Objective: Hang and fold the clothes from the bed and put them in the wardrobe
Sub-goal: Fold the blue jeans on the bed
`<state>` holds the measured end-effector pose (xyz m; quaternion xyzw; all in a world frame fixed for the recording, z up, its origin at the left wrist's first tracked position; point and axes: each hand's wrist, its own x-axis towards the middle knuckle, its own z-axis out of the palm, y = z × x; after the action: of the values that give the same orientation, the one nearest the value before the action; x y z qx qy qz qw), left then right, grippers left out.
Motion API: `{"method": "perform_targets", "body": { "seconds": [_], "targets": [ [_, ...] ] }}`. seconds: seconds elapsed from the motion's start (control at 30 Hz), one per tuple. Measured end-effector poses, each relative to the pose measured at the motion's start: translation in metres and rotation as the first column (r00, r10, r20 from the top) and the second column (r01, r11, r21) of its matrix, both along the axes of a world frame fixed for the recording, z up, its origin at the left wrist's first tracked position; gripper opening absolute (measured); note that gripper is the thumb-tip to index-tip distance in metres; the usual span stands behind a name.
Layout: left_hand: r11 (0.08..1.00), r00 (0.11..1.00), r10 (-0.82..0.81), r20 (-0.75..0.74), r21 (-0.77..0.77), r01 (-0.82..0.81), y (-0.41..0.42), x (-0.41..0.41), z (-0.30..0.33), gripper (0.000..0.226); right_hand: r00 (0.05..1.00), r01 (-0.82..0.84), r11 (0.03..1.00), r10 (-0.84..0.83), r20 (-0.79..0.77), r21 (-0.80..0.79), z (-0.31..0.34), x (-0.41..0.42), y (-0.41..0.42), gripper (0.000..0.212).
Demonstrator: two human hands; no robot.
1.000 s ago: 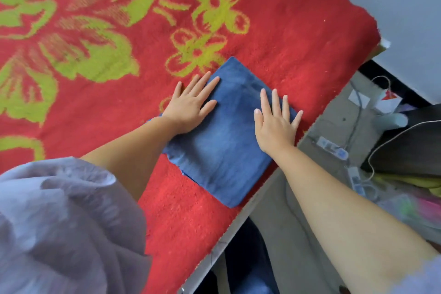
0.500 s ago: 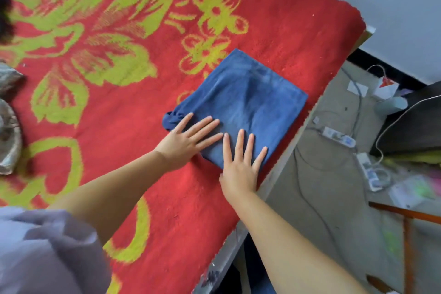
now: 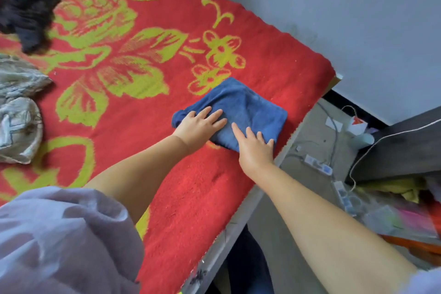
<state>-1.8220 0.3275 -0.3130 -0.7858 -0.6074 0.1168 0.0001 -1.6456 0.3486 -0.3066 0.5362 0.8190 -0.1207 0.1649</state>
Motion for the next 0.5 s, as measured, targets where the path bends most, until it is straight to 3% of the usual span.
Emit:
{"method": "perform_targets", "body": {
  "seconds": [0.13, 0.27, 0.37, 0.5],
  "targets": [
    [0.983, 0.983, 0.184, 0.025, 0.005, -0.184, -0.017, -0.011, 0.081, 0.051, 0.98, -0.199, 0.98, 0.199, -0.009, -0.013, 0.093, -0.016, 0.017, 0.069],
    [0.919, 0.919, 0.394, 0.012, -0.027, -0.394, -0.068, -0.047, 0.161, 0.05, 0.893, -0.449, 0.892, 0.447, -0.05, -0.053, 0.169, -0.068, 0.007, 0.071],
    [0.826, 0.827, 0.561, -0.04, -0.033, -0.563, -0.125, -0.069, 0.208, 0.049, 0.771, -0.635, 0.772, 0.633, -0.064, -0.022, 0.207, -0.114, -0.019, 0.073],
    [0.606, 0.604, 0.792, -0.089, -0.01, -0.796, -0.217, -0.078, 0.25, 0.052, 0.513, -0.857, 0.514, 0.857, -0.043, 0.023, 0.245, -0.169, -0.076, 0.074]
  ]
}}
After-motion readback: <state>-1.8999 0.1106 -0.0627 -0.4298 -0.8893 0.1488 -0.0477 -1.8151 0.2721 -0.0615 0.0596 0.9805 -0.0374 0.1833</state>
